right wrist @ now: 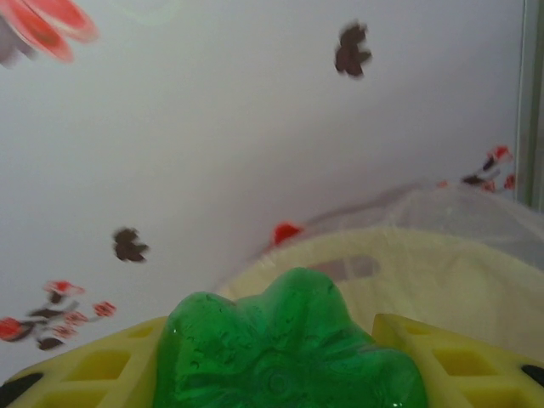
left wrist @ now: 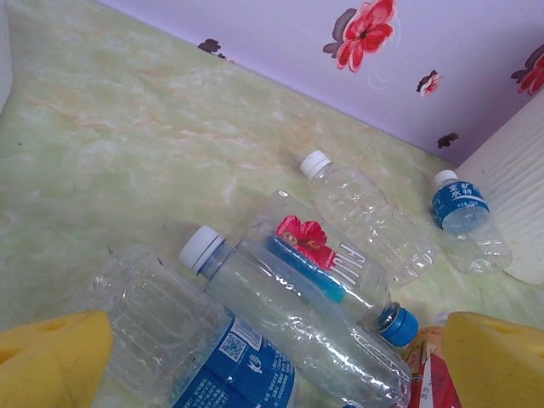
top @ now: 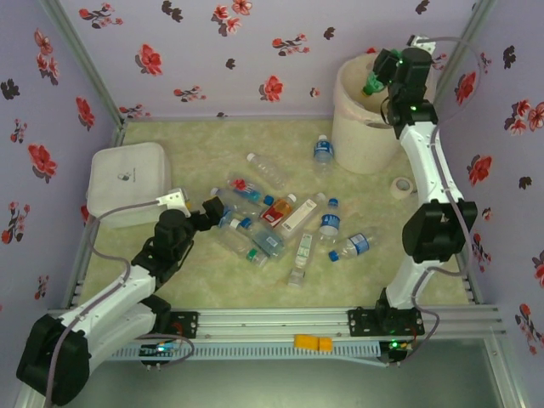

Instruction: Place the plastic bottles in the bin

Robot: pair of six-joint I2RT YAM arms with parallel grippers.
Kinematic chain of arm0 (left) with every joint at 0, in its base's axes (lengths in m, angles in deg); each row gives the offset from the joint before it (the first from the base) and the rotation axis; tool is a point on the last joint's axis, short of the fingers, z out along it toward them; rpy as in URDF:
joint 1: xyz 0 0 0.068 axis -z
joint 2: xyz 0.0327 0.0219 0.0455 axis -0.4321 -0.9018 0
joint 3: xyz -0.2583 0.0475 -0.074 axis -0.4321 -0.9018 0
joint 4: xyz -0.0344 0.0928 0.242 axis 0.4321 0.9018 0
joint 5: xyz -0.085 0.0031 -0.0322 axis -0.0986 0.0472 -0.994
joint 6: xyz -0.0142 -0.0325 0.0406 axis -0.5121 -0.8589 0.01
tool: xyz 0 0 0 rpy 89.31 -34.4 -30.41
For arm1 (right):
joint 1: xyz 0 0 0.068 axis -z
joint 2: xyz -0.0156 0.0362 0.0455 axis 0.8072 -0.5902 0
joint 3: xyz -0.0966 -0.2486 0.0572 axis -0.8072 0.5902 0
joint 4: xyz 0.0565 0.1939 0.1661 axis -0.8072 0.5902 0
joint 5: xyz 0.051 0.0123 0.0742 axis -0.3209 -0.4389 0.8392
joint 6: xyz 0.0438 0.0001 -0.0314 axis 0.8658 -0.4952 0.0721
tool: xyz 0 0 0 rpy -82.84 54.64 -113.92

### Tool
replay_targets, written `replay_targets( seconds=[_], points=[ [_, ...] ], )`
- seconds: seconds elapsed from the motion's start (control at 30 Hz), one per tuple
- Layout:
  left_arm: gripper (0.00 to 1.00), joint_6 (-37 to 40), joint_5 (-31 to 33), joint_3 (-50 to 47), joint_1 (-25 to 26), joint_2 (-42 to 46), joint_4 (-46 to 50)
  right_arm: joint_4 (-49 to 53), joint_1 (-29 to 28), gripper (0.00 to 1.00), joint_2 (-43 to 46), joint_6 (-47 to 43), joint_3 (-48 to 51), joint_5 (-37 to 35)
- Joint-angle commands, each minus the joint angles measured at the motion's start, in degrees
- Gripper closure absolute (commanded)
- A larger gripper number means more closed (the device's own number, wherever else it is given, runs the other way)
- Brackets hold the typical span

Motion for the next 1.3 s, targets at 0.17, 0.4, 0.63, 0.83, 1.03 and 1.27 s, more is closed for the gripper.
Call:
replay_targets(
  seconds=[0.17, 0.4, 0.63, 0.83, 1.03, 1.27],
  points=[
    [0.00, 1.64, -1.06, 1.35, -0.49, 1.56, 0.97, 1.87, 0.08, 0.41, -5.06, 2.41, 0.02, -1.95],
    [0.00, 1.89, -0.93, 0.36, -0.65, 4.18, 3.08, 5.83, 0.08, 0.02, -2.79, 0.14, -3.04, -1.83],
    [0.00, 1.75, -0.91, 0.62, -0.75, 4.24, 3.19, 12.02, -0.01, 0.00, 6.13, -2.24, 2.06, 0.99],
    [0.00, 2.50, -2.62, 1.38, -0.75, 3.94, 3.75, 18.56, -1.82, 0.00, 17.06, -2.61, 13.67, 2.09],
    [0.00, -0.27, -7.29, 4.09, -0.75, 0.60, 3.22, 27.56, -8.57, 0.00, 29.38, -0.96, 26.20, -2.75],
    [0.00, -2.68, -12.86, 7.05, 0.87, -8.50, -4.32, 31.65, -13.04, 0.00, 43.61, 15.59, 49.34, -2.97]
  ],
)
